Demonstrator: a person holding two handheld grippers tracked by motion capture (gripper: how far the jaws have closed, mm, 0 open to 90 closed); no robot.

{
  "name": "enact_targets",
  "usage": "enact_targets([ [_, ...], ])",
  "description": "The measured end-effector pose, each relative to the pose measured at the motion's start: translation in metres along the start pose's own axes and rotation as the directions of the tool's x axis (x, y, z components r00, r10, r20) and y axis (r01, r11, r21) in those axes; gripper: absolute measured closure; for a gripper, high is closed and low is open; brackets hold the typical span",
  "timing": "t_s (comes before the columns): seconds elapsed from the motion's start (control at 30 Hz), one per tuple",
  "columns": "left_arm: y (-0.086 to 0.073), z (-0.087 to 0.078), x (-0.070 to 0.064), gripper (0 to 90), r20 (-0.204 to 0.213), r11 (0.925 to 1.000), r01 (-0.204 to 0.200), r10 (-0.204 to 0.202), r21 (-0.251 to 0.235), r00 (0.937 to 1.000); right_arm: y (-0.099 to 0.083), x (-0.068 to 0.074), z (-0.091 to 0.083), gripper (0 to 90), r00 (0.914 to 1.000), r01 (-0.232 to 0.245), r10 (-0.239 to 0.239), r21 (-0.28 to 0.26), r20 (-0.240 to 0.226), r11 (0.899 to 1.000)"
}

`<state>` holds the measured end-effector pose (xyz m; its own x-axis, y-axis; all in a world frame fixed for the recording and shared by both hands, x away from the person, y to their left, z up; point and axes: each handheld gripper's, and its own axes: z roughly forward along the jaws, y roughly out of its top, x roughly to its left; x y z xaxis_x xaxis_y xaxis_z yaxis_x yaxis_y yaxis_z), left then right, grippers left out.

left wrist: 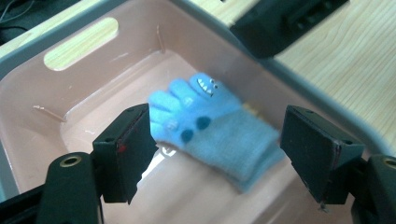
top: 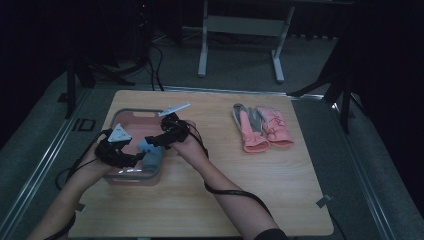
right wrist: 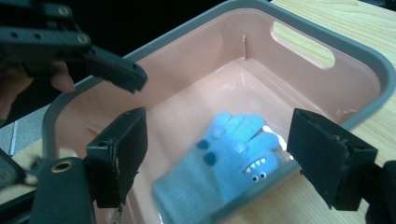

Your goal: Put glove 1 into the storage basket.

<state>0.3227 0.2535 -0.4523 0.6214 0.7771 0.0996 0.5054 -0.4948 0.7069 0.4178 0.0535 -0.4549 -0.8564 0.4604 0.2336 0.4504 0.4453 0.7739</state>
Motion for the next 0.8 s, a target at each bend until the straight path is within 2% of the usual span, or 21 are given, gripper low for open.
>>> enact_targets([
  [0.07, 0.003, -0.002, -0.003, 25.4, -0.006, 0.9999, 0.008, -0.008, 0.008, 1.0000, -0.002, 0.000, -0.005, 20.0, 1.0000, 0.004, -0.004, -0.002, -0.003, 1.000],
  [0.1, 0.004, -0.003, -0.005, 25.4, -0.005, 1.0000, -0.002, 0.002, -0.003, 1.0000, -0.004, 0.000, -0.007, 19.9, 1.0000, 0.007, -0.007, 0.000, -0.007, 1.000],
  [0.37, 0.010, 0.000, -0.024, 26.0, 0.056, 0.9997, 0.016, -0.015, -0.017, 0.9983, -0.016, -0.001, -0.028, 20.0, 0.9998, 0.020, -0.020, 0.011, -0.003, 1.000],
  [0.4, 0.013, 0.004, -0.030, 26.0, 0.066, 1.0000, 0.003, -0.002, -0.008, 0.9978, -0.017, -0.001, -0.030, 20.0, 0.9997, 0.023, -0.023, 0.014, -0.003, 1.000],
  [0.47, 0.015, 0.007, -0.035, 26.4, 0.073, 0.9999, -0.013, 0.013, 0.000, 0.9972, -0.025, -0.001, -0.037, 20.0, 0.9994, 0.035, -0.035, 0.028, -0.001, 0.999],
  [0.67, 0.023, 0.010, -0.047, 26.8, 0.103, 0.9996, -0.017, 0.019, -0.024, 0.9945, -0.036, -0.006, -0.053, 20.0, 0.9993, 0.036, -0.037, 0.021, 0.008, 0.999],
  [0.8, 0.029, 0.012, -0.059, 27.3, 0.137, 0.9985, -0.024, 0.030, -0.049, 0.9902, -0.044, -0.011, -0.066, 20.0, 0.9993, 0.033, -0.034, 0.023, 0.015, 0.999],
])
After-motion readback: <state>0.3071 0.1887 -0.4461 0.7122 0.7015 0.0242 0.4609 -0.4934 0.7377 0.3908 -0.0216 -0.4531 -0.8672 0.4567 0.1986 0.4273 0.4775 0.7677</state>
